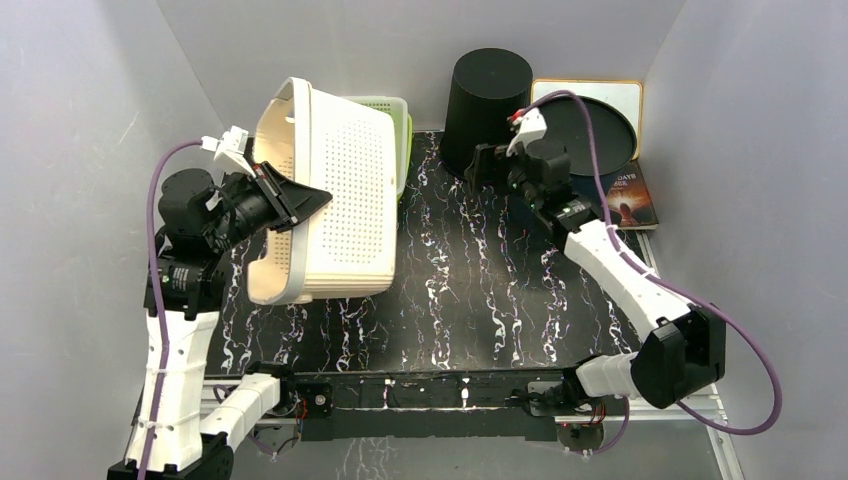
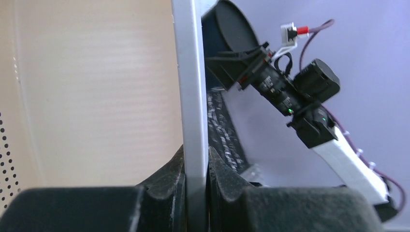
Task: Turn the large container upside down
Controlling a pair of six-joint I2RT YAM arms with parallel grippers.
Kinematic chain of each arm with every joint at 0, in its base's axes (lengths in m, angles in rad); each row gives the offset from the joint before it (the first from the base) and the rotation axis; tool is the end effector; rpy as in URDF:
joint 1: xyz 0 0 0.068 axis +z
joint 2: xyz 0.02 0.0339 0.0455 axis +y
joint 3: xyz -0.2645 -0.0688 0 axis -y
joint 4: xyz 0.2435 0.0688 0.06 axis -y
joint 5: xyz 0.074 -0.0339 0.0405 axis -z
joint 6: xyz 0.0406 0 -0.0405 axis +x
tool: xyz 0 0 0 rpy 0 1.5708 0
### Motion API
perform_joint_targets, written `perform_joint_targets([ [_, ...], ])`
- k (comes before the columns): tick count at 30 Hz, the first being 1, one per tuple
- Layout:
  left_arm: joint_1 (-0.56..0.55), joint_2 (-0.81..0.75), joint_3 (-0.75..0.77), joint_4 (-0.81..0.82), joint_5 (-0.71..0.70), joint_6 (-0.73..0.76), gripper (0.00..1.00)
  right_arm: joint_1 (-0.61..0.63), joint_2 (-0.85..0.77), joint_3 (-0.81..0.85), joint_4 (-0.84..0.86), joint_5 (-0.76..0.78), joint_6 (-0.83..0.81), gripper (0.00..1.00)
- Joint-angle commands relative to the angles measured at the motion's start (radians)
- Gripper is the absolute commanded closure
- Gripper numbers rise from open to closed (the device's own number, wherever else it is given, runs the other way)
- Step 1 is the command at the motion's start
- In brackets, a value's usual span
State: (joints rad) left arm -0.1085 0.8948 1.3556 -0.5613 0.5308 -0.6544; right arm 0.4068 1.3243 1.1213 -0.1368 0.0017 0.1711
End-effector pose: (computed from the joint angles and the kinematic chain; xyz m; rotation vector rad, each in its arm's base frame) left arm 0.1513 -0.0372 0.4709 -0.0562 1.7600 -1.0070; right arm 0.2885 0.1242 0.3415 -0.2257 1.9164 0.3873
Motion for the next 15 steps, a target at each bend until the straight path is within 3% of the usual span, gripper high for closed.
perform_joint_targets([
  [1, 0.000, -0.037, -0.061, 0.367, 0.208, -0.183, 1.00, -0.078, -0.039, 0.153, 0.005, -0.004, 0.019, 0.02],
  [8, 0.000, -0.063, -0.207, 0.676, 0.292, -0.422, 1.00, -0.119, 0.017, 0.343, -0.028, -0.072, 0.048, 0.02],
  [15, -0.004, -0.081, -0.295, 0.886, 0.321, -0.580, 1.00, -0.121, 0.020, 0.368, -0.029, -0.095, 0.060, 0.02],
])
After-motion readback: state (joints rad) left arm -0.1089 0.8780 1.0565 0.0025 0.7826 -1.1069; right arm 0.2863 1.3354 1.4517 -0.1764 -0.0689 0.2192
